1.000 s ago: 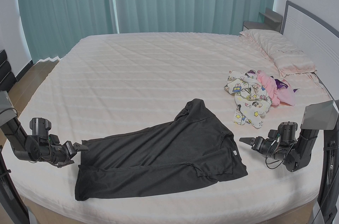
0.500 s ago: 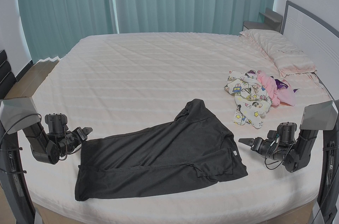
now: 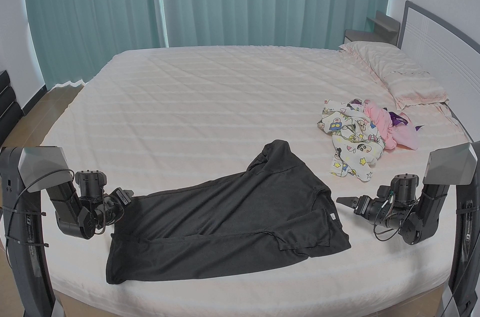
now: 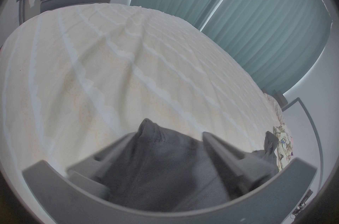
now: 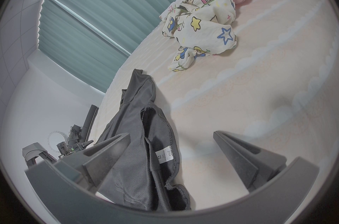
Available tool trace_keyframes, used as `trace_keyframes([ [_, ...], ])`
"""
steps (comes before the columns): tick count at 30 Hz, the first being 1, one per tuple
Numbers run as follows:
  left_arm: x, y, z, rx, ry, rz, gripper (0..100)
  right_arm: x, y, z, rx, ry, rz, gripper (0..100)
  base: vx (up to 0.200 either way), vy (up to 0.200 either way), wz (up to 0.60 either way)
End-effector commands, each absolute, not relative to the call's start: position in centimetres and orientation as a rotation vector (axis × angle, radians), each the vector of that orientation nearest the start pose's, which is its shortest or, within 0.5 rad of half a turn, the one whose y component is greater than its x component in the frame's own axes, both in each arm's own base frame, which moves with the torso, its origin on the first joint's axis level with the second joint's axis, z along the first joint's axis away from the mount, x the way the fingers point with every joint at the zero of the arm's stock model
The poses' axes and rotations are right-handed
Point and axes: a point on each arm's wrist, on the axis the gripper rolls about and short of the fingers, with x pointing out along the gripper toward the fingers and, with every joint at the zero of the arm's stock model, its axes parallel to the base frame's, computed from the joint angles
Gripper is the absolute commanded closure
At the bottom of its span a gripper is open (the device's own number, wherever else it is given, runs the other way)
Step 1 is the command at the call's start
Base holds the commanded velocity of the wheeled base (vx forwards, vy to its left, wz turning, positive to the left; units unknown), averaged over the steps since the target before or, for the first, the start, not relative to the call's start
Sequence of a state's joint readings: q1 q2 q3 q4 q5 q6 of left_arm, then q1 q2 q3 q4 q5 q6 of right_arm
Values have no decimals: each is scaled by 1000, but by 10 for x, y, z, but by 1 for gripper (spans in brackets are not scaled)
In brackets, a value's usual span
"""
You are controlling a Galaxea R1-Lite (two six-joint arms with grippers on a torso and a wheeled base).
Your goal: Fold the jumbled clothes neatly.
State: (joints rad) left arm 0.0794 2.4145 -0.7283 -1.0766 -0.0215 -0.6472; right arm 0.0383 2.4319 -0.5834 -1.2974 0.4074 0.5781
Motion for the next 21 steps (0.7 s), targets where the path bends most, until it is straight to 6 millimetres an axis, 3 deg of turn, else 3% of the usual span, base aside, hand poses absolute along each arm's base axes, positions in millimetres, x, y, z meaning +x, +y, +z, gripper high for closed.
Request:
trace_keyframes([
  [1, 366, 29, -41, -661, 553, 258, 100, 337, 22, -46, 656, 661, 266, 0, 0, 0, 0],
  [11, 375, 41, -31, -701, 430, 338, 100, 338, 22, -46, 656, 659, 266, 0, 0, 0, 0],
  [21, 367, 45, -35, -700, 434, 369, 100, 341, 22, -41, 656, 634, 262, 0, 0, 0, 0],
])
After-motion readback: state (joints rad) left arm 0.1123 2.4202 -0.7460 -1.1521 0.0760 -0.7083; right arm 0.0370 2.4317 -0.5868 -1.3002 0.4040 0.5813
